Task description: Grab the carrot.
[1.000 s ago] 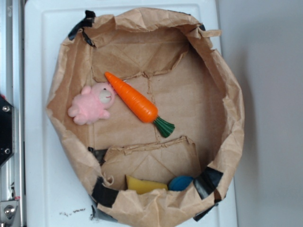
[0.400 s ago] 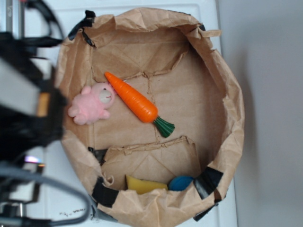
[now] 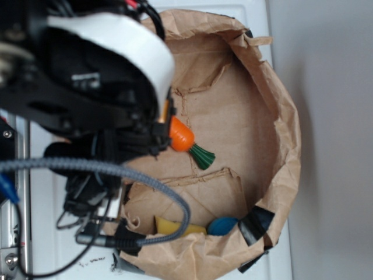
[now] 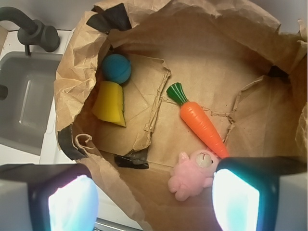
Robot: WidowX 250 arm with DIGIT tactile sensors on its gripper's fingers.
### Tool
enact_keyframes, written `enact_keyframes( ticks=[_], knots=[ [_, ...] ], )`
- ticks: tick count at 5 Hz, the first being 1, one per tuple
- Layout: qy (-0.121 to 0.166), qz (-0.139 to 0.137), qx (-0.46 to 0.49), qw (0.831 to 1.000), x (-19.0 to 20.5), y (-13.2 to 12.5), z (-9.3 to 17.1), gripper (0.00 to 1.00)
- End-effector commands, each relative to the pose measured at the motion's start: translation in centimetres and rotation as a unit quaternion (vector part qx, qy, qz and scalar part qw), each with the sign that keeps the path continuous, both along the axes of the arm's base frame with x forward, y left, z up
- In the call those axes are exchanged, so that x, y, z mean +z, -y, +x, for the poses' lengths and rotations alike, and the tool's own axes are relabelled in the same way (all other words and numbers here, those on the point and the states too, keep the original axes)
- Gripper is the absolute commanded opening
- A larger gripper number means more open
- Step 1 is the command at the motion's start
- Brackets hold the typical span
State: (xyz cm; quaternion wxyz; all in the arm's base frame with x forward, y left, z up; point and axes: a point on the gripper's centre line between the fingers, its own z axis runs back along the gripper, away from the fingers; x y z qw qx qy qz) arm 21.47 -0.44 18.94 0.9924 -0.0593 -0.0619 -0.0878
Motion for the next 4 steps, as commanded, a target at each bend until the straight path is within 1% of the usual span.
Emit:
enact_keyframes(
  ticks=[1, 2, 3, 4],
  knots=[
    [0.024, 0.002, 0.008, 1.000, 1.3, -0.4, 0.5, 1.00],
    [0.083, 0.013, 0.006, 0.996, -3.1, -0.4, 1.4, 1.00],
    [0.086, 0.014, -0.010, 0.996, -5.4, -1.3, 3.1, 1.00],
    [0.061, 0.045, 0.005, 0.997, -8.2, -2.4, 5.3, 1.00]
  ],
)
